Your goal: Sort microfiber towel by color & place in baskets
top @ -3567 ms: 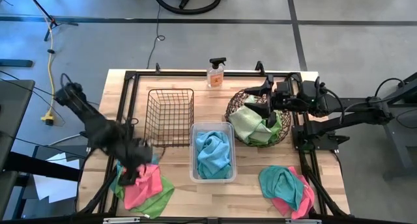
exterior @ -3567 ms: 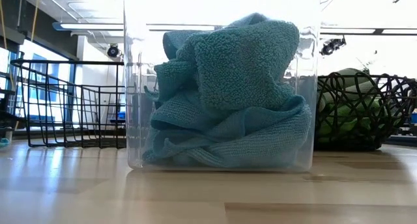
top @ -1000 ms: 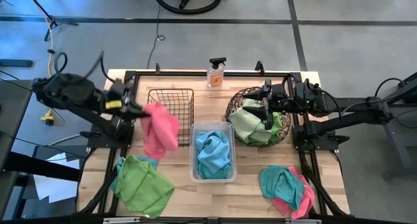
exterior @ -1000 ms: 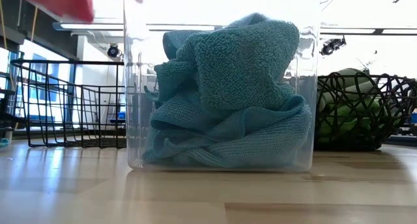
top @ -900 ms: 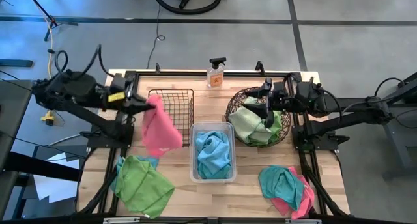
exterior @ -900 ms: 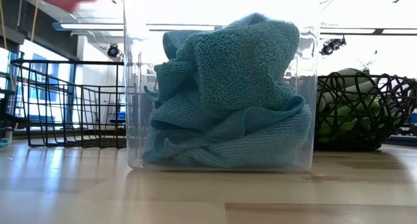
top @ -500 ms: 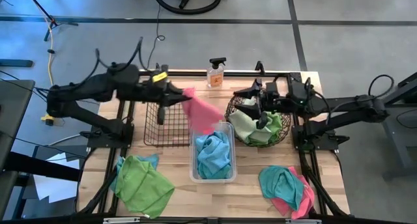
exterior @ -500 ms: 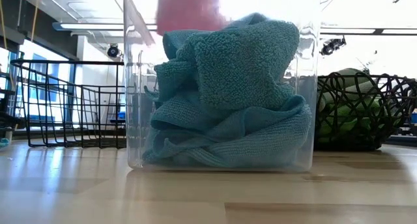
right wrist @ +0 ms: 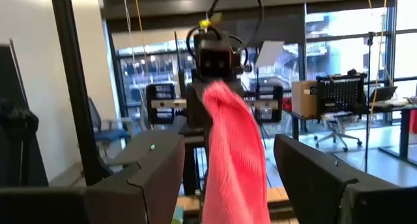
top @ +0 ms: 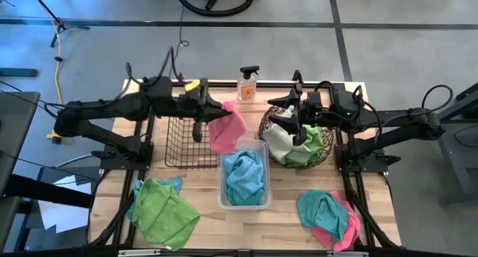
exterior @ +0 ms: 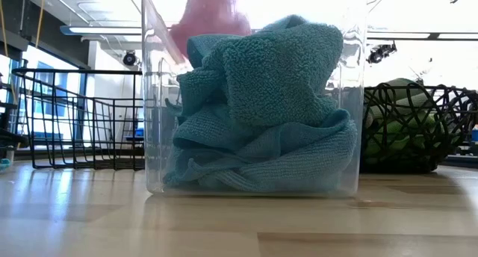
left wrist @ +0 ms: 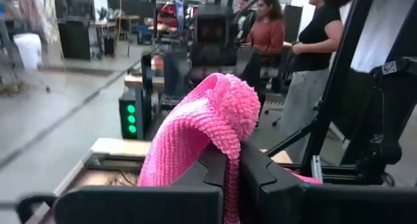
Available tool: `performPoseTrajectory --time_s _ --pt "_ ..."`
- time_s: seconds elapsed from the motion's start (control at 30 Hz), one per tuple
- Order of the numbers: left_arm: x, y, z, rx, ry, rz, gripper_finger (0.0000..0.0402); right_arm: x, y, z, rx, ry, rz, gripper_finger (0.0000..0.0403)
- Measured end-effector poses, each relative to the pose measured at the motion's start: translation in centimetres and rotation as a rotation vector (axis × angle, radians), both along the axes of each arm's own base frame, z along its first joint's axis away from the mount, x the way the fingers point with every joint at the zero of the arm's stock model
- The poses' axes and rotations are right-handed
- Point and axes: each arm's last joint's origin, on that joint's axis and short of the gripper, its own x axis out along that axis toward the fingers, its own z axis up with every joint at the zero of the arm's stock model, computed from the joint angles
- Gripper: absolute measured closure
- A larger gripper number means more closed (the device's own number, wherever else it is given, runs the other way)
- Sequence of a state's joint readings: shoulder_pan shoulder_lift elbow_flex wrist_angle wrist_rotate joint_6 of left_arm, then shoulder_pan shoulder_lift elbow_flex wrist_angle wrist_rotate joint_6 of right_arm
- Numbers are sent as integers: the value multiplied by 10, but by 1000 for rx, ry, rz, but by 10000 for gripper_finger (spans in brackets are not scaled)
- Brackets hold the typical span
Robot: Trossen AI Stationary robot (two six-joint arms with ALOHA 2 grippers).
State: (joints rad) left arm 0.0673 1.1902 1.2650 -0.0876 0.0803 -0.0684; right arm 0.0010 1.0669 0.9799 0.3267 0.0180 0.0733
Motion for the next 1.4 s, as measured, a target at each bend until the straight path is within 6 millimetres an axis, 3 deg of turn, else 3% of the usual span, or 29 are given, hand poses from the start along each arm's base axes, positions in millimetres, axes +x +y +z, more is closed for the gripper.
performPoseTrajectory --time_s 0.13,0.27,0.77,0.87,1.17,1.4 --pt "1 0 -20 -54 -86 -1 401 -2 0 11 -29 31 -7 167" --pt "-5 0 -25 -76 -148 -4 401 -2 0 10 -29 59 -7 167" --pt "-12 1 -20 -75 -167 4 401 -2 0 11 -29 59 -9 167" --pt "-28 3 -12 -72 -184 19 401 -2 0 11 -29 62 -9 167" --pt "-102 4 1 -37 -122 173 401 -1 0 7 -28 96 -10 167" --pt "-130 3 1 -31 -101 249 401 -1 -2 7 -19 101 -57 167"
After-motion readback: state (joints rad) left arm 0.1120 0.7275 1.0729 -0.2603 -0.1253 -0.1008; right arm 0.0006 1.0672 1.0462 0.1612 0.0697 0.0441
